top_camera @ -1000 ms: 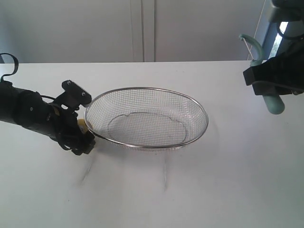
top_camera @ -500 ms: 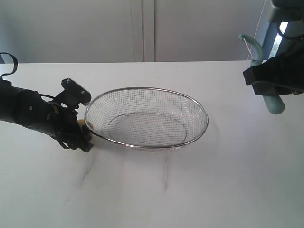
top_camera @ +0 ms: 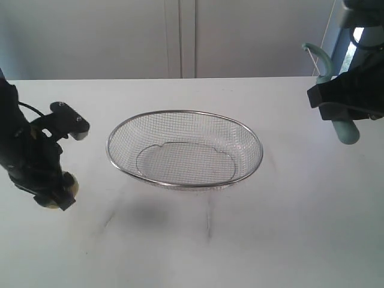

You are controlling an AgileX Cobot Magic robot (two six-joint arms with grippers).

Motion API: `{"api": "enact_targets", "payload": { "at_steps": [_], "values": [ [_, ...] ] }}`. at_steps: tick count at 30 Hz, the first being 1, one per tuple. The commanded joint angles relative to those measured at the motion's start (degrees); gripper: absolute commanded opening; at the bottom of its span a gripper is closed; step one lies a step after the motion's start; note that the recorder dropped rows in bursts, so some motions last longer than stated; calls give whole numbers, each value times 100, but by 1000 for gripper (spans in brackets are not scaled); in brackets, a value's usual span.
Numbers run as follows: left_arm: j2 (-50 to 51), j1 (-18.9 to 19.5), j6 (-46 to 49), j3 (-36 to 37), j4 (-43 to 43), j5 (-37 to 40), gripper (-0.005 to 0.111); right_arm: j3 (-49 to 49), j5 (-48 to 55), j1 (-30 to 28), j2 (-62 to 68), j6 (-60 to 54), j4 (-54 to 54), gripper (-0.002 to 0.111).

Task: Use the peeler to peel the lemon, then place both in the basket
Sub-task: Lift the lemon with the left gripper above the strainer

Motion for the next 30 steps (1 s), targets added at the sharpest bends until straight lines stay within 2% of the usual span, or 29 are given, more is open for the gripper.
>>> {"api": "enact_targets", "payload": {
  "at_steps": [1, 3, 9, 12, 20, 30],
  "values": [
    [-936, 3, 420, 7, -102, 615, 0, 16, -85, -6, -44, 7, 29, 0],
    [-1280, 3, 904, 7, -593, 687, 0, 16, -85, -6, -44, 7, 29, 0],
    [-2444, 3, 5482, 261, -4346, 897, 0, 16, -85, -6, -44, 7, 29, 0],
    [-2899, 3, 6670, 518, -5547, 646, 0, 16, -85, -6, -44, 7, 29, 0],
    [-3158, 3, 7542, 917, -6832, 413, 0, 16, -85, -6, -44, 7, 29, 0],
    [-3197, -24, 7542, 952, -7064, 332, 0, 16, -88, -6, -44, 7, 29, 0]
  ]
}}
